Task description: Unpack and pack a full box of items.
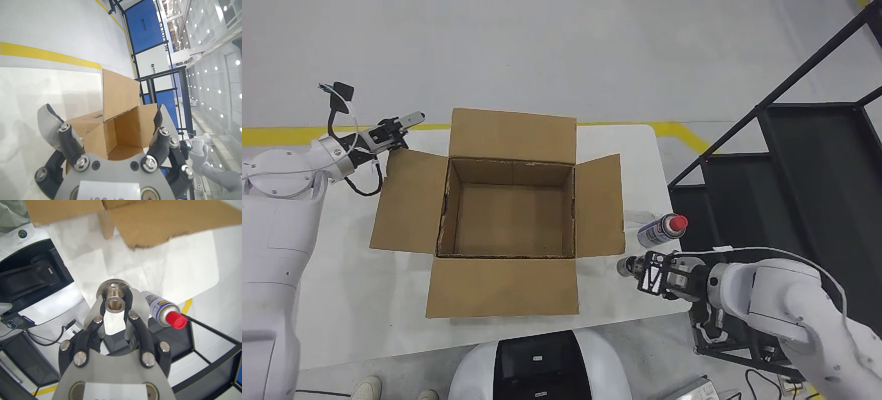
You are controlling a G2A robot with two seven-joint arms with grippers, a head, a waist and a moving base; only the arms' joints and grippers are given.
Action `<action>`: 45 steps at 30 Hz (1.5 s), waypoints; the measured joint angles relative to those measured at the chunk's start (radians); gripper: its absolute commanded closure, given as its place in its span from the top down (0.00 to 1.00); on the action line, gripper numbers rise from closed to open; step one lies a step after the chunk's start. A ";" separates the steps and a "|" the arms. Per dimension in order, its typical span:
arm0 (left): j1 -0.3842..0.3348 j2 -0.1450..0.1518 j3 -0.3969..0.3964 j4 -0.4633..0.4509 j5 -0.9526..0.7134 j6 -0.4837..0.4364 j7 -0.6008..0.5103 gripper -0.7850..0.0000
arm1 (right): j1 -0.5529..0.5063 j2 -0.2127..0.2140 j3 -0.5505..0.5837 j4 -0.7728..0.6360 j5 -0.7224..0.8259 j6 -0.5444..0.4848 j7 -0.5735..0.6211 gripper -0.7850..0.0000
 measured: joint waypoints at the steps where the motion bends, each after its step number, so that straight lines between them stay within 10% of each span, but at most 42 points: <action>1: 0.000 0.000 0.000 0.000 0.000 0.000 0.000 1.00 | 0.039 0.000 -0.020 -0.009 0.004 0.000 0.018 0.00; 20: 0.000 0.000 0.000 0.000 0.000 0.000 0.000 1.00 | 0.607 -0.065 -0.557 0.016 -0.054 0.126 0.288 0.00; 45: 0.000 0.000 0.000 0.000 0.000 0.000 0.000 1.00 | 0.651 -0.075 -0.579 0.031 -0.072 0.102 0.246 0.00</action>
